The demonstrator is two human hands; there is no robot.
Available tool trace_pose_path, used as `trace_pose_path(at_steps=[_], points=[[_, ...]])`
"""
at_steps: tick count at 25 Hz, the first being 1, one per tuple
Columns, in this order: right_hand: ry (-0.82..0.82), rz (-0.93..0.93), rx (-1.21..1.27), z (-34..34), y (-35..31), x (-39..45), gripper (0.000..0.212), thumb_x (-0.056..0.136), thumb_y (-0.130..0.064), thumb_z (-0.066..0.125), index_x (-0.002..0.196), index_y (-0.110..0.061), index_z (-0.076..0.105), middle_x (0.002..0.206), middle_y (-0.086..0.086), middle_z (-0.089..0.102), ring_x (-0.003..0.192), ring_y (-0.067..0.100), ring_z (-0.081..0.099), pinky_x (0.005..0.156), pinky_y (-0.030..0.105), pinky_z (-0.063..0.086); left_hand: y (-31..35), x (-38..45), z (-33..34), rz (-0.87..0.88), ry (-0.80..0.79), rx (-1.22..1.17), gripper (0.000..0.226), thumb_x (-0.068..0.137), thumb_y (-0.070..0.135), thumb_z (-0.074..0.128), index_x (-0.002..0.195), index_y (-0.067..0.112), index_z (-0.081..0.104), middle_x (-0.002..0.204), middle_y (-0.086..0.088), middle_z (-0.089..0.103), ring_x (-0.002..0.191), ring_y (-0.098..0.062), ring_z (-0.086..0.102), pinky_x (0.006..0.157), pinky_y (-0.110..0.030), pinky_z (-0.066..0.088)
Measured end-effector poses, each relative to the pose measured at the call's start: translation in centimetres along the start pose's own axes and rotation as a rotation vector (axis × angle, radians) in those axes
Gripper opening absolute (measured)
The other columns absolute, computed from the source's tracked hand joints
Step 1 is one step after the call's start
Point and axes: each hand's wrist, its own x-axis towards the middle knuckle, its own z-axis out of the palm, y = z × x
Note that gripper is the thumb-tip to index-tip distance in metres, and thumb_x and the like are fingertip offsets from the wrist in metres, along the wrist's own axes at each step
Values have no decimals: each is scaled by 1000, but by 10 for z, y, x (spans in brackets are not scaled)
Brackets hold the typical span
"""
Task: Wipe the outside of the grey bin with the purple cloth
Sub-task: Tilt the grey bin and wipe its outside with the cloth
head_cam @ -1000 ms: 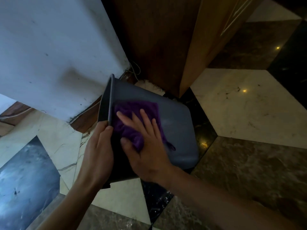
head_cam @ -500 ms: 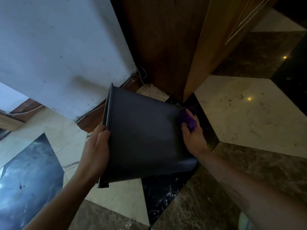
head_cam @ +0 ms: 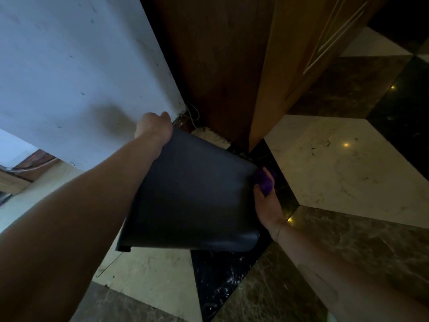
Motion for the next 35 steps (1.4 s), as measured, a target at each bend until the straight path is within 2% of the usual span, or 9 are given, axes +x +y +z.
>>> trace_pose_path(at_steps=[3, 7, 12, 17, 21, 23, 26, 28, 35], points=[[109, 170, 179, -6, -15, -9, 46, 97, -41, 48, 140, -26, 47, 118, -3, 59, 115, 22, 56, 87, 23, 36, 2, -25, -10, 295, 104, 64, 48, 97, 44, 37, 69, 10, 56, 79, -17, 63, 74, -33, 61, 61, -35, 44], [155, 185, 353, -12, -44, -18, 40, 89, -51, 49, 121, -27, 55, 105, -4, 64, 95, 13, 59, 78, 31, 43, -28, -72, -45, 618, 96, -25, 47, 94, 59, 34, 72, 21, 52, 63, 0, 53, 56, -15, 52, 49, -32, 37], [190, 54, 332, 4, -28, -57, 37, 93, -40, 54, 128, -30, 55, 104, -14, 63, 98, 10, 60, 78, 21, 44, -78, -96, -84, 345, -178, -219, 43, 85, 70, 35, 96, 41, 64, 96, 10, 69, 88, -18, 64, 71, -36, 44], [152, -149, 287, 11, -36, -73, 38, 92, -33, 48, 126, -49, 52, 126, -20, 58, 122, 7, 54, 86, 7, 44, -73, -94, -82, 138, 7, -249, 46, 94, 54, 40, 75, 21, 64, 81, 2, 67, 73, -19, 61, 56, -28, 36], [155, -486, 73, 17, -81, -89, 45, 97, -38, 44, 141, -48, 43, 152, -23, 33, 146, 8, 25, 118, 40, 30, -75, -129, -70, 209, 37, -247, 54, 98, 52, 37, 67, 17, 63, 63, 0, 65, 62, -15, 62, 49, -26, 43], [45, -702, -83, 34, -114, -107, 45, 97, -50, 39, 142, -54, 35, 153, -33, 27, 151, 15, 17, 117, 55, 25, -77, -150, -61, 267, 52, -248, 61, 98, 53, 36, 62, 11, 63, 57, -9, 65, 50, -16, 61, 44, -24, 45], [-122, -945, -272, 66, -149, -129, 57, 94, -46, 42, 150, -38, 31, 162, -12, 29, 154, 29, 7, 115, 67, 14, -78, -178, -53, 415, 10, -258, 59, 100, 43, 32, 57, 11, 56, 60, 1, 68, 46, -19, 59, 39, -30, 46], [-197, -960, -387, 76, -152, -128, 62, 93, -46, 42, 152, -33, 29, 165, -8, 25, 155, 29, 1, 117, 66, 3, -79, -183, -53, 451, -13, -297, 50, 96, 36, 30, 59, 13, 54, 67, 1, 68, 50, -24, 59, 41, -40, 46], [-100, -671, -484, 45, -103, -70, 58, 95, -53, 35, 152, -50, 20, 162, -9, 31, 154, 13, 6, 121, 55, -2, -84, -158, -55, 316, 80, -216, 72, 100, 47, 33, 61, -11, 49, 52, -22, 51, 40, -11, 45, 44, -28, 35]])
